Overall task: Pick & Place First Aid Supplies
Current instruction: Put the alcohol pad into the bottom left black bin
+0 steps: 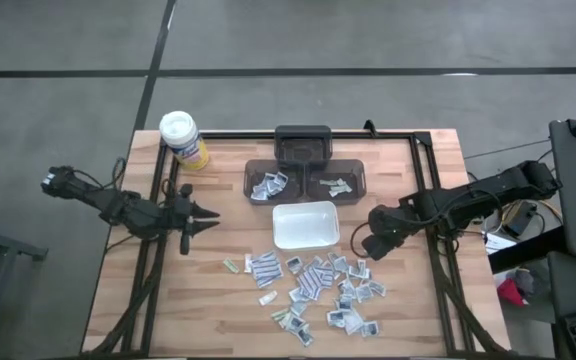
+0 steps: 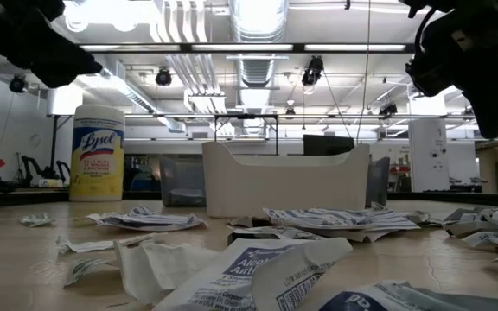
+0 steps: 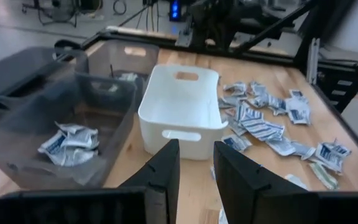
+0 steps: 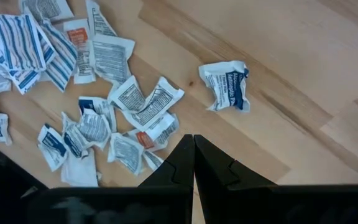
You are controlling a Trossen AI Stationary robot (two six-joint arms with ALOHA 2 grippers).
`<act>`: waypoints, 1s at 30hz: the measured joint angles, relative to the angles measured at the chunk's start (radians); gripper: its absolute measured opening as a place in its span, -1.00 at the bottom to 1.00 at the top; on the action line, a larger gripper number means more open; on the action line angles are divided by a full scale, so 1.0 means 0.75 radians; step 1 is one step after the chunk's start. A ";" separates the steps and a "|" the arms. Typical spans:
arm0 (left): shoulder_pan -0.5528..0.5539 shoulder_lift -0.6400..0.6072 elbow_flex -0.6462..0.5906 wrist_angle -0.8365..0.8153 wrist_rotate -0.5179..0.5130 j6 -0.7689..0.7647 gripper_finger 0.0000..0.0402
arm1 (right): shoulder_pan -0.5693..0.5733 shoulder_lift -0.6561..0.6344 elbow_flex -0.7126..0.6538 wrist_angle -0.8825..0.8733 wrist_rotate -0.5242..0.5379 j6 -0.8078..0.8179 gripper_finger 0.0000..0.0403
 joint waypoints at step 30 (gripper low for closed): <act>0.017 -0.020 -0.023 -0.117 0.042 0.006 -0.54 | -0.001 0.002 -0.059 -0.002 0.086 0.085 -0.32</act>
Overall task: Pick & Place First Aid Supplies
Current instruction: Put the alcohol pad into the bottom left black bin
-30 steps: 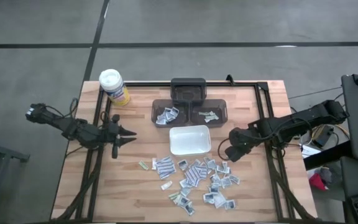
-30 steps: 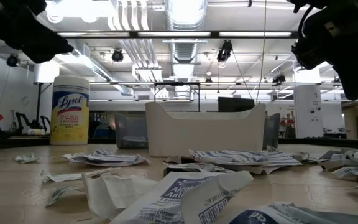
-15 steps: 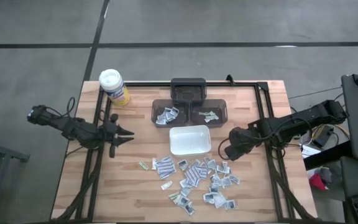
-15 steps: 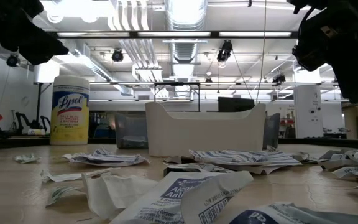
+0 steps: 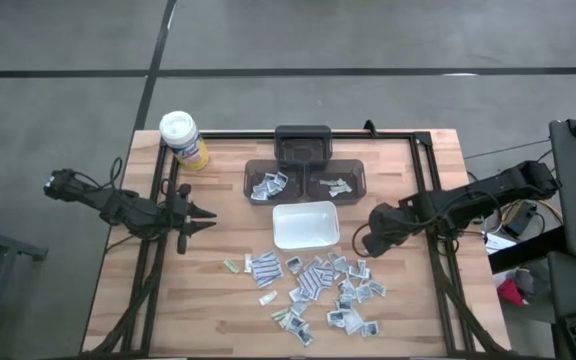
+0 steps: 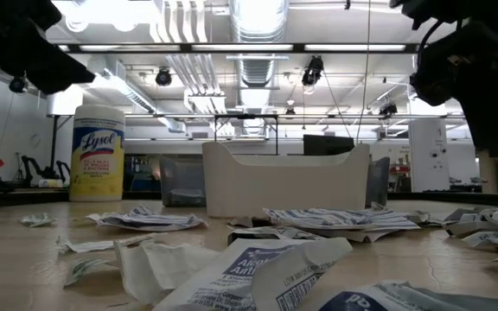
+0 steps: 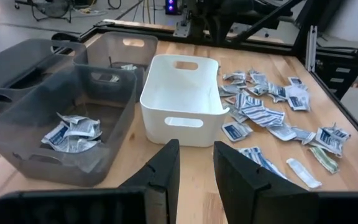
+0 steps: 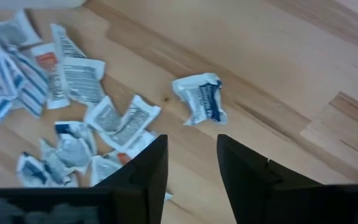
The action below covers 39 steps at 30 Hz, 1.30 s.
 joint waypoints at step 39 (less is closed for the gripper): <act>-0.001 -0.369 -0.239 0.134 0.294 0.060 -0.54 | 0.000 0.348 -0.114 0.195 0.029 0.105 -0.33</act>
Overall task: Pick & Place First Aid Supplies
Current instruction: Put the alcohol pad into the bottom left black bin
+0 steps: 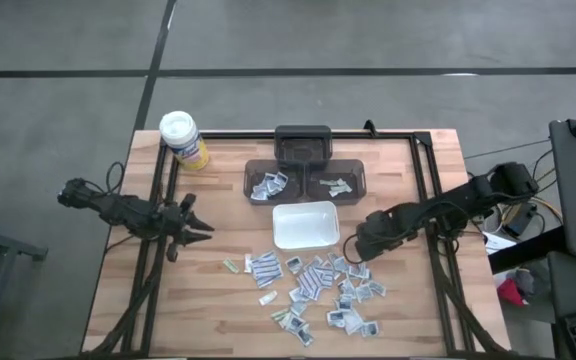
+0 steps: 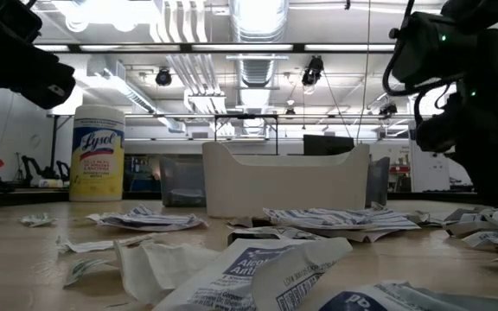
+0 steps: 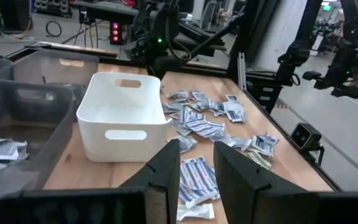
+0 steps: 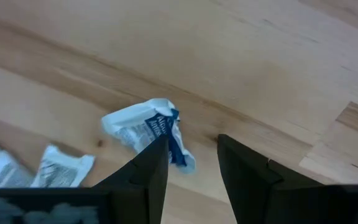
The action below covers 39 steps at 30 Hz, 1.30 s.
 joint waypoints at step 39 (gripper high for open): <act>0.000 -0.011 0.000 -0.053 0.047 -0.109 -0.54 | 0.008 -0.297 0.111 -0.039 -0.098 -0.128 -0.96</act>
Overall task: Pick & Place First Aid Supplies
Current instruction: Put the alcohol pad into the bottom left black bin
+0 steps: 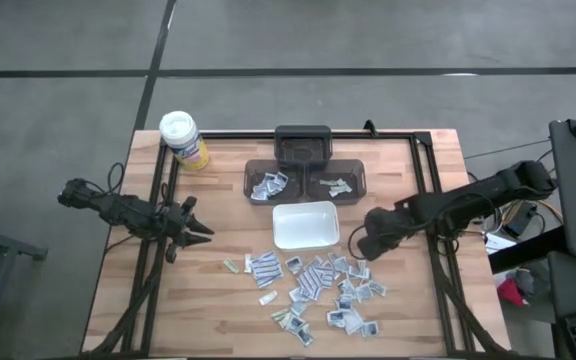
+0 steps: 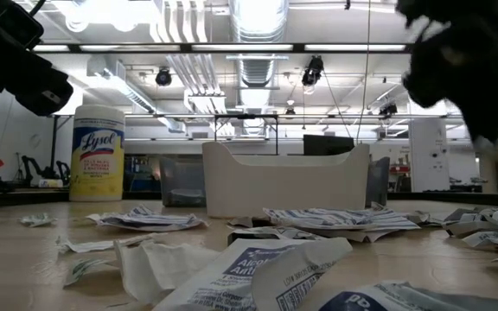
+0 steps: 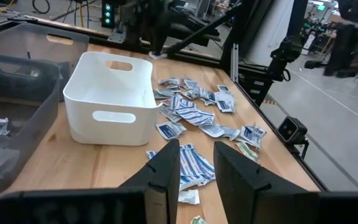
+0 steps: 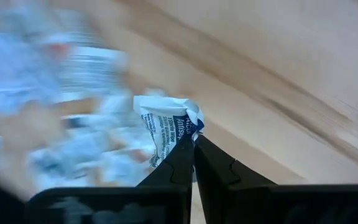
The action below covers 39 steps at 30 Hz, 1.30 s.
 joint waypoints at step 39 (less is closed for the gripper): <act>0.001 0.002 0.000 0.023 -0.004 -0.078 -0.54 | -0.341 0.583 0.483 0.961 0.660 -1.574 -0.96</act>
